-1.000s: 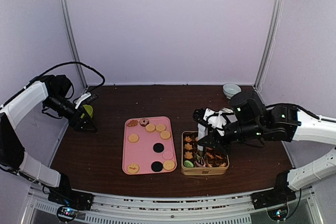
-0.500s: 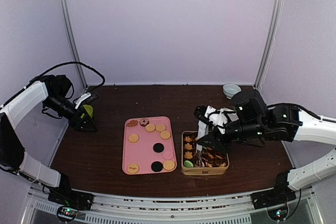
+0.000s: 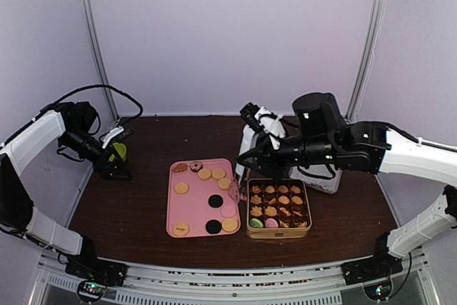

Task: Pack the cookies
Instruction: Place the clamp on the plate.

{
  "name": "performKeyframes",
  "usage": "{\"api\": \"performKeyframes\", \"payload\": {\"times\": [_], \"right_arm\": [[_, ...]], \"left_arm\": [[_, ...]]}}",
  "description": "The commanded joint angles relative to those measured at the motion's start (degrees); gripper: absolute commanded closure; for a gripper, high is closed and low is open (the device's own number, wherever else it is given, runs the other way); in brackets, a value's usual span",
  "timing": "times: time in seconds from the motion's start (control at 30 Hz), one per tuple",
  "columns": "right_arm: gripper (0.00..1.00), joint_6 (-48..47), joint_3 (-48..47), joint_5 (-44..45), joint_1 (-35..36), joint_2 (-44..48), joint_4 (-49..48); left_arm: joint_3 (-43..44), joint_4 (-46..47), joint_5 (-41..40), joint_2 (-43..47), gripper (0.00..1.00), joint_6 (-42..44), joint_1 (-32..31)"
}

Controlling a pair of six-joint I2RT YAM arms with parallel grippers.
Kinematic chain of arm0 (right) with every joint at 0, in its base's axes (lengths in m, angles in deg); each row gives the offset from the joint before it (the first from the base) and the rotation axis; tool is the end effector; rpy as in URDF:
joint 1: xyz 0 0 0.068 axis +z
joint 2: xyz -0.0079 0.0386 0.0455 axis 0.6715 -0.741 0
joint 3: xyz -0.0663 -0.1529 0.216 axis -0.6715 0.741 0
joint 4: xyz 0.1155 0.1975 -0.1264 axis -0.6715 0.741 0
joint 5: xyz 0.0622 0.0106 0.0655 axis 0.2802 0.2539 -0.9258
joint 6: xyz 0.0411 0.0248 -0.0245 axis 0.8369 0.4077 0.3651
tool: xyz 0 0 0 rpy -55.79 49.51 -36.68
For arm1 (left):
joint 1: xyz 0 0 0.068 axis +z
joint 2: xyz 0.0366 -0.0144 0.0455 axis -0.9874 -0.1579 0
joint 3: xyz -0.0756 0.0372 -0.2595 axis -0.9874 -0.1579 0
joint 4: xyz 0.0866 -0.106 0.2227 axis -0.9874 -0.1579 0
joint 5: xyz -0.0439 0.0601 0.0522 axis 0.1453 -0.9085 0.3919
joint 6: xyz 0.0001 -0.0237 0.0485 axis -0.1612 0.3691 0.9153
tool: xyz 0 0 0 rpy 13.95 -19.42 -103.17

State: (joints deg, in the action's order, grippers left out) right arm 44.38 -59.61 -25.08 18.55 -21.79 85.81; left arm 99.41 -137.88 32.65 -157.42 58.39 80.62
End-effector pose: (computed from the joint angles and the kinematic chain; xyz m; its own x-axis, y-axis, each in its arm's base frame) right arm 0.1448 0.2712 0.3570 -0.2628 -0.3601 -0.8951 -0.9228 0.3647 0.1242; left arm 0.2295 -0.0234 0.2883 -0.7391 0.4790 -0.4736 0.6669 0.6192 -0.4145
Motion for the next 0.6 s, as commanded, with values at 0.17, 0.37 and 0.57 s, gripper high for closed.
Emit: {"api": "performKeyframes", "payload": {"times": [0.17,0.37,0.57], "right_arm": [[0.76,16.19,-29.85,-3.31,-0.19,-31.72,9.79],[0.74,28.62,-38.54,-5.25,-3.11,-43.82,8.85],[0.69,38.21,-40.03,-8.83,-6.27,-50.15,4.67]], "left_arm": [[-0.2,3.36,-5.52,2.36,0.02,-2.45,0.94],[-0.95,3.76,-5.47,3.36,0.02,-2.53,1.08],[-2.05,4.85,-5.28,3.95,0.02,-2.47,1.08]]}}
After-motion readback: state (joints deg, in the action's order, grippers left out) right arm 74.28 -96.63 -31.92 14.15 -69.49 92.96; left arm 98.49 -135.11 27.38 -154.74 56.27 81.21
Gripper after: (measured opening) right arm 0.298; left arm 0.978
